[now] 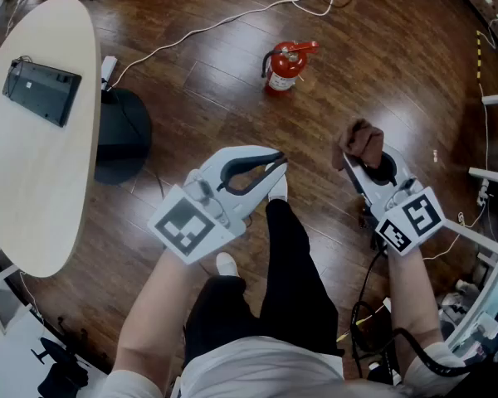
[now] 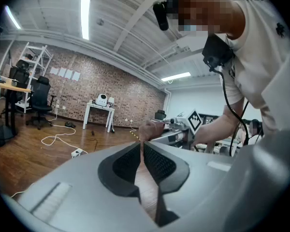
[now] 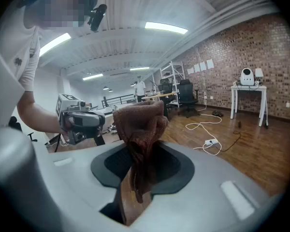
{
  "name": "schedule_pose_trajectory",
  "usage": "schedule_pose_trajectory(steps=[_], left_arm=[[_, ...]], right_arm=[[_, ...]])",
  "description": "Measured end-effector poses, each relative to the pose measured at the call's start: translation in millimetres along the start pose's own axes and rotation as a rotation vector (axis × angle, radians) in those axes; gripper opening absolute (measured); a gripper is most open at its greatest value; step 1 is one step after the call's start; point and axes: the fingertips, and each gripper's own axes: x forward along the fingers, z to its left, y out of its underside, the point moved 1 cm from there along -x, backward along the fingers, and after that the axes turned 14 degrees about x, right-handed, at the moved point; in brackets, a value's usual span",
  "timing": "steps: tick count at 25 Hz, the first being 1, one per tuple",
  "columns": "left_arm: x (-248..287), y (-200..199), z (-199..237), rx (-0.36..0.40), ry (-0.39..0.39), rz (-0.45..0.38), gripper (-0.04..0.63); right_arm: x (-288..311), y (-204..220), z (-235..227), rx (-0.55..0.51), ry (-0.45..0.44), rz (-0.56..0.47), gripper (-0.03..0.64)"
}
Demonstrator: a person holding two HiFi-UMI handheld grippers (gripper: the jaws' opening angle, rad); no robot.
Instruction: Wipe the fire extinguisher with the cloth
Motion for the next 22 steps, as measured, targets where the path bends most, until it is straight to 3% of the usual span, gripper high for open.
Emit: schedule_pose_trajectory(steps=[4,8,16,22], left_arm=[[80,52,55,0.001,0.038,-0.011,0.020],[127,91,90,-0.026,0.024,-0.033,0.020],[159,188,122,-0.060,0.029,0.014,0.020],[161,226,143,-0.073,0.004,-0.030,0.020]], right_arm=[[66,8,-87,0.032,0.015,-0.025,0.110],[132,31,-158,0.131,0.026,-0.025,0.110],[245,98,-277,0.130,0.108,-0.010,0.110],[277,137,-306,0.086,0.124,0.012,0.110]])
